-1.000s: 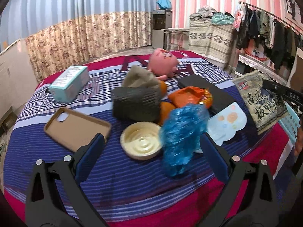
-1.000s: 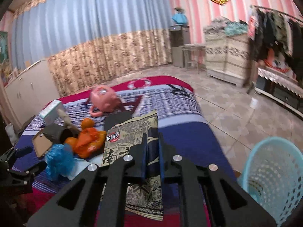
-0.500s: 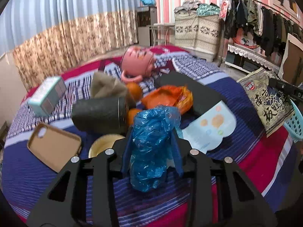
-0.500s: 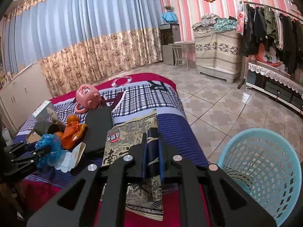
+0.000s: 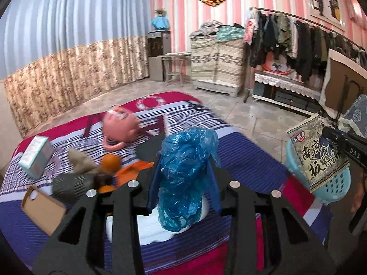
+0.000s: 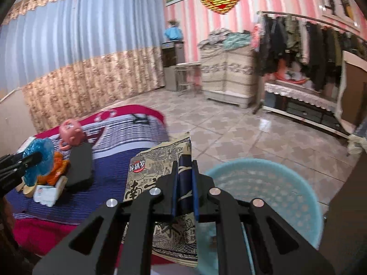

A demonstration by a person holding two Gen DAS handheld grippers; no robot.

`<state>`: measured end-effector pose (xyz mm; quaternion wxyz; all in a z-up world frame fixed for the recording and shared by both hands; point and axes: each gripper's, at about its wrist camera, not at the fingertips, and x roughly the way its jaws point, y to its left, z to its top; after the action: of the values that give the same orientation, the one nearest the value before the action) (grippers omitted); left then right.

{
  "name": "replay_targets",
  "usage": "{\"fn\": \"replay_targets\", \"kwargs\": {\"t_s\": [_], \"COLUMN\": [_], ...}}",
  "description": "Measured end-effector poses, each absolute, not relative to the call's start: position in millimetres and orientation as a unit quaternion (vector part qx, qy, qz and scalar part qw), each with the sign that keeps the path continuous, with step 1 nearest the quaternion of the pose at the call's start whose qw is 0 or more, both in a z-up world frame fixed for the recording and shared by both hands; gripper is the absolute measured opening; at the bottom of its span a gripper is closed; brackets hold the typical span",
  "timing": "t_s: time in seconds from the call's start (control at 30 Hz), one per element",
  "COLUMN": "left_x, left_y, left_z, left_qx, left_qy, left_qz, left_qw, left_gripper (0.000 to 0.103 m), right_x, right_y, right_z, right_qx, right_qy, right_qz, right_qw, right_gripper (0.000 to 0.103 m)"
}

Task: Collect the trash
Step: 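Carry the snack package and blue bag with both grippers over the basket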

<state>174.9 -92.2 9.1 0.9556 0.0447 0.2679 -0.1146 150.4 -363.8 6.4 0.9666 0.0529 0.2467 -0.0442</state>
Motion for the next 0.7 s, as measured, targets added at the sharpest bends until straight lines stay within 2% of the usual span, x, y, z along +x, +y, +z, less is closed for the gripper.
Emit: {"fn": "replay_targets", "kwargs": {"t_s": [0.27, 0.7], "left_x": [183.6, 184.3], "left_y": [-163.1, -286.3], "left_z": [9.9, -9.4], "left_qx": [0.054, 0.086], "left_qy": [0.264, 0.277], "left_qz": [-0.165, -0.263], "left_qw": [0.949, 0.920], "left_gripper": [0.036, 0.036], "right_x": [129.9, 120.3], "right_y": [-419.9, -477.2], "right_z": [10.3, -0.7], "right_qx": [0.030, 0.026], "right_qy": [0.246, 0.268], "right_qz": [-0.161, -0.234], "right_qw": [0.955, 0.934], "right_gripper": [0.011, 0.011]}}
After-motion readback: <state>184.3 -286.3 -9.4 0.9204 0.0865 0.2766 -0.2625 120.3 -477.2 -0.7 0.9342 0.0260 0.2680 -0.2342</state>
